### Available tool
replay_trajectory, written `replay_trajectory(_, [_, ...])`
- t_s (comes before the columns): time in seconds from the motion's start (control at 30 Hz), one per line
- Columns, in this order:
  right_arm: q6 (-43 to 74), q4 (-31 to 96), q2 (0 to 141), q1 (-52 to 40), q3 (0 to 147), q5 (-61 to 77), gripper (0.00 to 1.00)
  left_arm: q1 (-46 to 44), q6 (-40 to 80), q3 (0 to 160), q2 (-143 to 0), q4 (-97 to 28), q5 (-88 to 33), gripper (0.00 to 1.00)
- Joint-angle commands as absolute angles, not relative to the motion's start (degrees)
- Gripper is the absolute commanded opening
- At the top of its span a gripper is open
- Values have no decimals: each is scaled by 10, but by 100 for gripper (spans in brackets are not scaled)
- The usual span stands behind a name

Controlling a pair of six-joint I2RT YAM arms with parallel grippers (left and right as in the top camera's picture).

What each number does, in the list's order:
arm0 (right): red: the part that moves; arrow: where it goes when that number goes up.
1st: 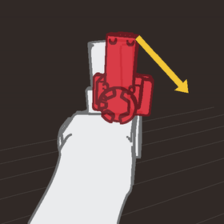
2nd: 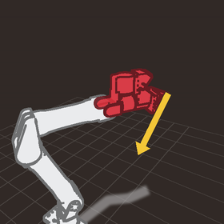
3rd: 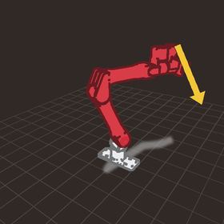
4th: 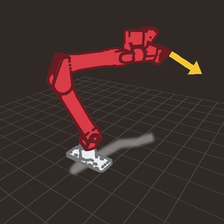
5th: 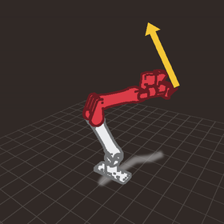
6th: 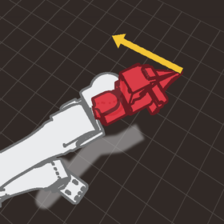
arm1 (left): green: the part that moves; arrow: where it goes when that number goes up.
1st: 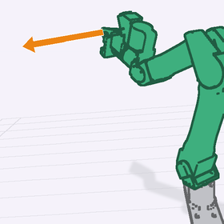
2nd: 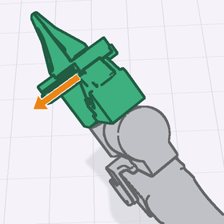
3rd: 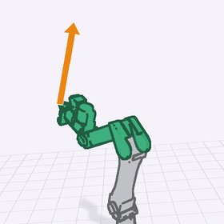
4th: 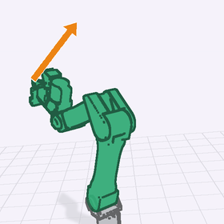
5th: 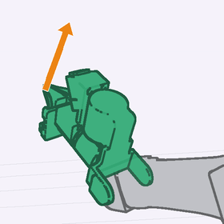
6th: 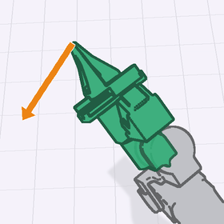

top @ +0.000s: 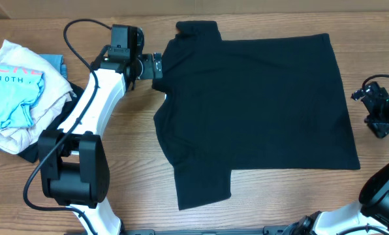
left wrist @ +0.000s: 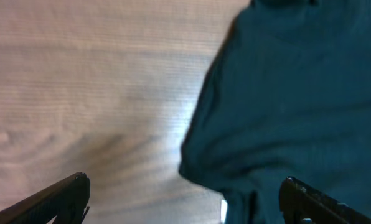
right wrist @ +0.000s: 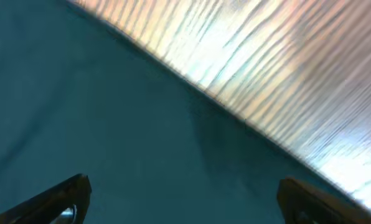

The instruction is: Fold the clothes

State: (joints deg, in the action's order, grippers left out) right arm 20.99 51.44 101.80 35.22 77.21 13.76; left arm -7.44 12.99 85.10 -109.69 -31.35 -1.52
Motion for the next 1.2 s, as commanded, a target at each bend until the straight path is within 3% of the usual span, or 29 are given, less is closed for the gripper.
replay_trajectory(0.0, [170,545,1018,353,780,222,100,-71,170,854,-1102,-333,-80,100])
replay_trajectory(0.07, [115,563,1018,348,769,214,100,-71,170,854,-1102,-331,-86,100])
replay_trajectory(0.17, [151,602,1018,348,745,123,100,-71,170,854,-1102,-327,-86,100])
replay_trajectory(0.2, [152,606,1018,348,734,120,94,-71,170,854,-1102,-325,-86,99])
replay_trajectory(0.27, [152,607,1018,348,710,120,26,-71,169,854,-1102,-322,-84,99])
replay_trajectory(0.3, [153,605,1018,348,697,117,8,-71,169,854,-1102,-322,-84,99])
replay_trajectory(0.33, [161,599,1018,347,682,107,4,-71,169,854,-1103,-321,-84,99])
replay_trajectory(0.57, [213,463,1018,348,569,-20,4,-70,163,854,-1103,-315,-84,100])
replay_trajectory(0.8, [255,421,1018,354,568,-136,4,-70,150,854,-1103,-317,-83,100])
replay_trajectory(1.07, [221,384,1018,361,599,-163,4,-71,150,853,-1103,-326,-67,100])
replay_trajectory(1.17, [221,405,1018,370,630,-100,4,-72,150,852,-1104,-332,-67,100])
